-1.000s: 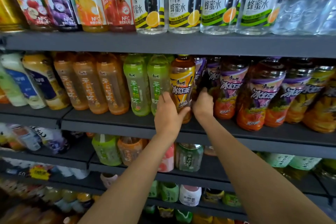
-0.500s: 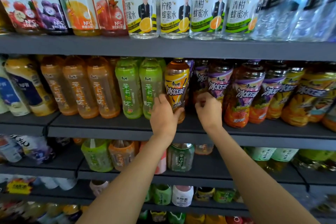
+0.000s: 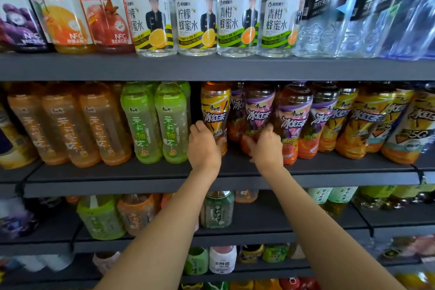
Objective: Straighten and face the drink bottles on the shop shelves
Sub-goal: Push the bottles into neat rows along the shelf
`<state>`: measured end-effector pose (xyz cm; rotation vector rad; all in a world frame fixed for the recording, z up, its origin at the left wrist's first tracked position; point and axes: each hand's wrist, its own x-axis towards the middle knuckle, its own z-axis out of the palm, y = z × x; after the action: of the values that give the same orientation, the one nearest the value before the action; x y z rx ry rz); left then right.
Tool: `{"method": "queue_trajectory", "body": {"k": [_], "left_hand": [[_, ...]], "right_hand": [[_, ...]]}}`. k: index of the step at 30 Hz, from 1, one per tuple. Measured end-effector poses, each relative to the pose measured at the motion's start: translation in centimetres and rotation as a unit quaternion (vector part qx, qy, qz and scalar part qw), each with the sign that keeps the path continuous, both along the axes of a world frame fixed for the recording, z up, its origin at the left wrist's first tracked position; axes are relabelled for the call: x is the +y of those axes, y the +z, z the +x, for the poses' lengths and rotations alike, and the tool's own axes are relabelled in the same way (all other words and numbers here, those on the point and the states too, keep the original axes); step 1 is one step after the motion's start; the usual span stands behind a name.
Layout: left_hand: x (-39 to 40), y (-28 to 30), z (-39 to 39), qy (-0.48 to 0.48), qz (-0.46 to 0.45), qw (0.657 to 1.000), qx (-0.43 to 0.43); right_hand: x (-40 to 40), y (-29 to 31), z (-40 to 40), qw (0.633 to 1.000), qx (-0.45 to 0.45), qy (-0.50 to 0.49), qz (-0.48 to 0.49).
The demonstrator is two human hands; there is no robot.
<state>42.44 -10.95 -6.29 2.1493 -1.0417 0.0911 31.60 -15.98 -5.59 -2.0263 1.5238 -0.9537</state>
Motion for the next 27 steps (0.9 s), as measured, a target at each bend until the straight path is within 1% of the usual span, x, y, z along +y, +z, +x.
{"method": "queue_trajectory", "body": {"k": [2,4,6,11,21,27], "left_hand": [[-0.1,-0.1,0.1,0.000,-0.001,1.000,-0.006],[-0.1,-0.3,0.2,-0.003,0.000,1.000,-0.013],[-0.2,-0.4,0.3,-0.003,0.000,1.000,-0.018],[-0.9,-0.3,0.5,-0.004,-0.002,1.000,-0.004],[-1.1,-0.6,0.4,0.004,-0.019,1.000,0.003],[-1.1,-0.4,0.3,0.008,-0.016,1.000,0.009]], "right_hand": [[-0.4,0.0,0.6,1.000,-0.022,-0.013,0.017],[-0.4,-0.2,0.6,1.000,-0.020,-0.022,-0.001],[-0.1,-0.6,0.6,1.000,-0.019,-0.010,-0.018],[0.9,-0.9,1.4,0.999,0.001,0.026,-0.026],[0.4,-0.8,1.9,0.999,0.024,0.021,-0.015],[0.4,-0.8,1.9,0.998,0.057,0.016,-0.017]]}}
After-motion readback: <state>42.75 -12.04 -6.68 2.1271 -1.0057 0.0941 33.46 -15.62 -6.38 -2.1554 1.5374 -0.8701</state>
